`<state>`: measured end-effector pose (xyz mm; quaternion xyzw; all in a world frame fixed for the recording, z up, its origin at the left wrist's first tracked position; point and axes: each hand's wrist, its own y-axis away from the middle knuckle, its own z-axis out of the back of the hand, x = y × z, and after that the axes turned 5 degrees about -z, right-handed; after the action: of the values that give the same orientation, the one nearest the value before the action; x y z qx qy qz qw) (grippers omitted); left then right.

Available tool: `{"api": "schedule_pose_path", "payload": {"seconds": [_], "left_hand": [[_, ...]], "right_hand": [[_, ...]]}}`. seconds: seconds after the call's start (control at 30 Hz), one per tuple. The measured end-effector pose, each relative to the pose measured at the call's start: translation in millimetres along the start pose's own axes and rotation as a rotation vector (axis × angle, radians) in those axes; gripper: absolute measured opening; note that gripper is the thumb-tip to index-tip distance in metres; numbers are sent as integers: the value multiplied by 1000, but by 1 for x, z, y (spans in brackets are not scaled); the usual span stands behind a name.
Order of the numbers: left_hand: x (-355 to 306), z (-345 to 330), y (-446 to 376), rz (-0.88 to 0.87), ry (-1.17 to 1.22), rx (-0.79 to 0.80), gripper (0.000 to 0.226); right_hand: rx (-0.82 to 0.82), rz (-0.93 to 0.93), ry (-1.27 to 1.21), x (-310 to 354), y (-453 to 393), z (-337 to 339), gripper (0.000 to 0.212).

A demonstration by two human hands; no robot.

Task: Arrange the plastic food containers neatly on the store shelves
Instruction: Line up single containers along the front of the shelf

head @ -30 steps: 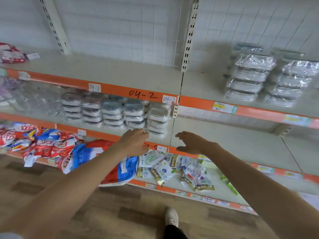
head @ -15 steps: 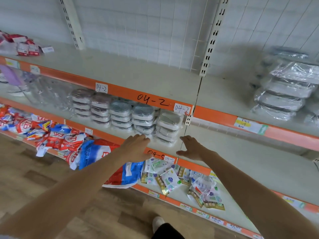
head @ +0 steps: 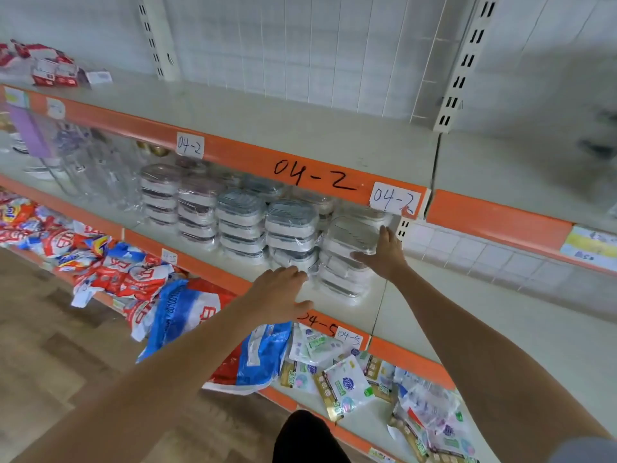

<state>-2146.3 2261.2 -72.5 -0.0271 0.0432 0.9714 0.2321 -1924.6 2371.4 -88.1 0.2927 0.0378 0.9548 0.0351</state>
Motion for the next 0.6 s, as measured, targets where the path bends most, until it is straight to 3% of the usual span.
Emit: {"api": "schedule_pose_path", "payload": {"seconds": [0.13,0.3,0.6], "left_hand": [[5,-19,-5,12,35,-24,61],[8,-21,-14,16,56,-7,60],[3,-17,-64,12,127,63,65]], "right_hand": [[21,-42,-3,-5,-18,-15,105],[-85,-56,-32,-11,-12,-23,106],[-168,-77,-204,-56,61,-13,94]]}}
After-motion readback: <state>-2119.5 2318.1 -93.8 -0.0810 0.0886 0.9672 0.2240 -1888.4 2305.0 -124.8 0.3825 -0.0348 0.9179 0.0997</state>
